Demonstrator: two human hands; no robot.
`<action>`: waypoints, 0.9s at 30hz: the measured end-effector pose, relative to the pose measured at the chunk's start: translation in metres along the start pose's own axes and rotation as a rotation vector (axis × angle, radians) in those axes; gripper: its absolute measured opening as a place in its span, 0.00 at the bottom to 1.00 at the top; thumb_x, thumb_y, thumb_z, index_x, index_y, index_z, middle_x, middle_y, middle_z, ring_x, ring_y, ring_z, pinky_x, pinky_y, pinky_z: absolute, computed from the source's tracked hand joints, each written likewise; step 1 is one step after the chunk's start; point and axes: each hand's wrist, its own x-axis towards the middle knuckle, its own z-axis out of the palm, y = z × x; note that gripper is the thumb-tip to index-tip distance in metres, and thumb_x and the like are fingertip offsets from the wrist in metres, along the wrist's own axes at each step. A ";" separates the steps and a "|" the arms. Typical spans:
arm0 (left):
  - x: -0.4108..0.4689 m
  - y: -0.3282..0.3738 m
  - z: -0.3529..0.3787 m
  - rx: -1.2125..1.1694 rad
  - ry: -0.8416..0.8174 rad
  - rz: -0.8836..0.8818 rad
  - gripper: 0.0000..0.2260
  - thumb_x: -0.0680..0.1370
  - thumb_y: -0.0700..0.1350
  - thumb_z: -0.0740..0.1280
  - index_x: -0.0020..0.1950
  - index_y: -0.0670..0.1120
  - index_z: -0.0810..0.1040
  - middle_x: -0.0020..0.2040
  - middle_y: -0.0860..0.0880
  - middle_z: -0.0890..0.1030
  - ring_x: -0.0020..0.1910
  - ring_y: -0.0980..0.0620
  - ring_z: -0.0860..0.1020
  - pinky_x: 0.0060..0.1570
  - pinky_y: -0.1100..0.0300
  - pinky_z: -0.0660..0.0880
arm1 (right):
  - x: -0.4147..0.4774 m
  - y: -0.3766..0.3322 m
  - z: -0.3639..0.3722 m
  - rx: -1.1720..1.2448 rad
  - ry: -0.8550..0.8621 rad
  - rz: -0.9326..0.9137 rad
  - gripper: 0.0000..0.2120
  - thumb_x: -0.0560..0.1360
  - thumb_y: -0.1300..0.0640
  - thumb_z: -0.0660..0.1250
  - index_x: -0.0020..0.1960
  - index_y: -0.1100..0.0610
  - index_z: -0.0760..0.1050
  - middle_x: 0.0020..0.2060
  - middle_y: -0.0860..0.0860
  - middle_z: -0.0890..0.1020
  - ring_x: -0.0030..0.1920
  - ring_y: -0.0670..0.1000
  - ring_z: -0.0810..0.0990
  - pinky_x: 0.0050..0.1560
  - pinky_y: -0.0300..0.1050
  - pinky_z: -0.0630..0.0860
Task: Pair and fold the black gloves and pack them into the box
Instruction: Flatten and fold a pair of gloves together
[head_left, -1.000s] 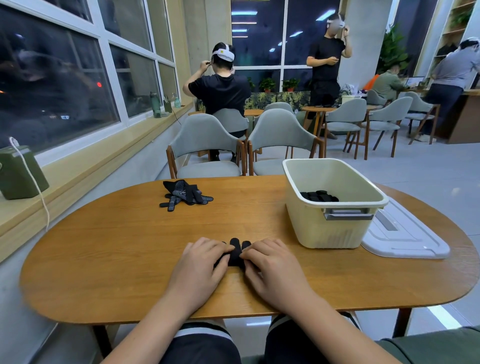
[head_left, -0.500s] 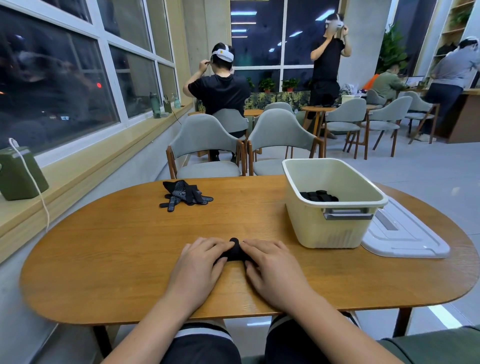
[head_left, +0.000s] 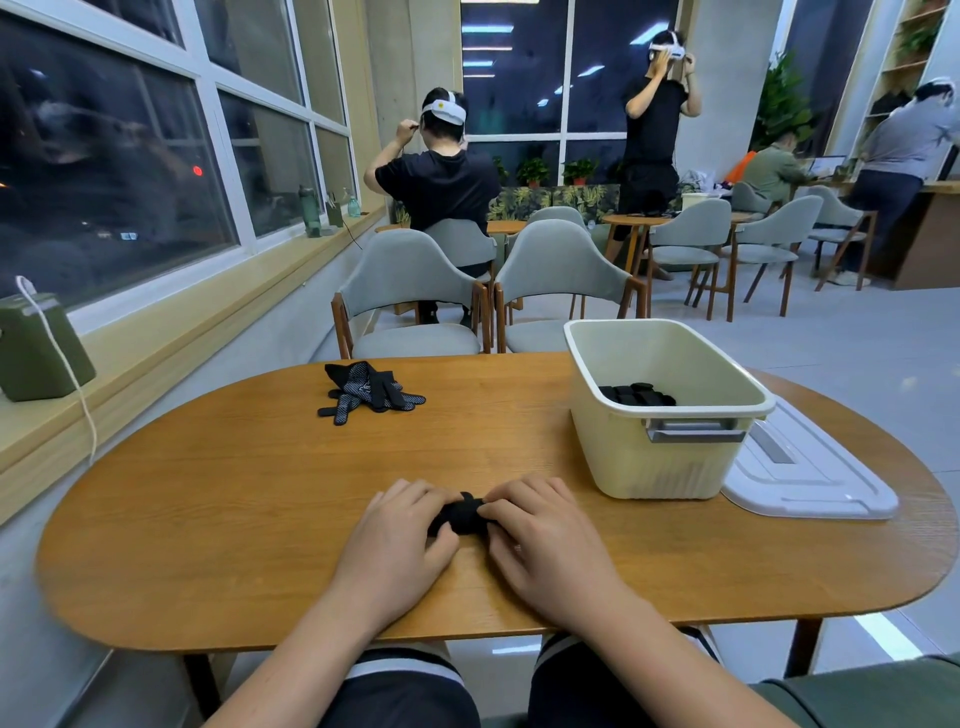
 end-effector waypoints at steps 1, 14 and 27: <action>0.000 0.000 0.000 -0.004 0.002 0.001 0.21 0.80 0.56 0.58 0.69 0.57 0.80 0.58 0.63 0.78 0.59 0.60 0.73 0.61 0.56 0.73 | 0.000 0.000 0.000 -0.003 -0.009 0.008 0.10 0.81 0.53 0.67 0.60 0.51 0.84 0.55 0.45 0.83 0.56 0.50 0.79 0.57 0.48 0.75; -0.003 0.001 -0.004 0.034 0.132 0.069 0.15 0.80 0.50 0.72 0.67 0.56 0.82 0.61 0.63 0.79 0.63 0.59 0.74 0.57 0.55 0.74 | 0.003 0.001 0.001 -0.018 -0.154 0.142 0.22 0.81 0.48 0.63 0.75 0.47 0.77 0.71 0.43 0.81 0.69 0.47 0.78 0.70 0.47 0.71; 0.003 -0.003 0.002 0.068 0.145 0.034 0.17 0.81 0.48 0.73 0.71 0.54 0.82 0.63 0.60 0.82 0.63 0.57 0.76 0.58 0.58 0.72 | 0.004 0.003 0.004 0.055 -0.138 0.187 0.28 0.82 0.52 0.66 0.81 0.51 0.70 0.79 0.48 0.73 0.76 0.51 0.72 0.77 0.47 0.67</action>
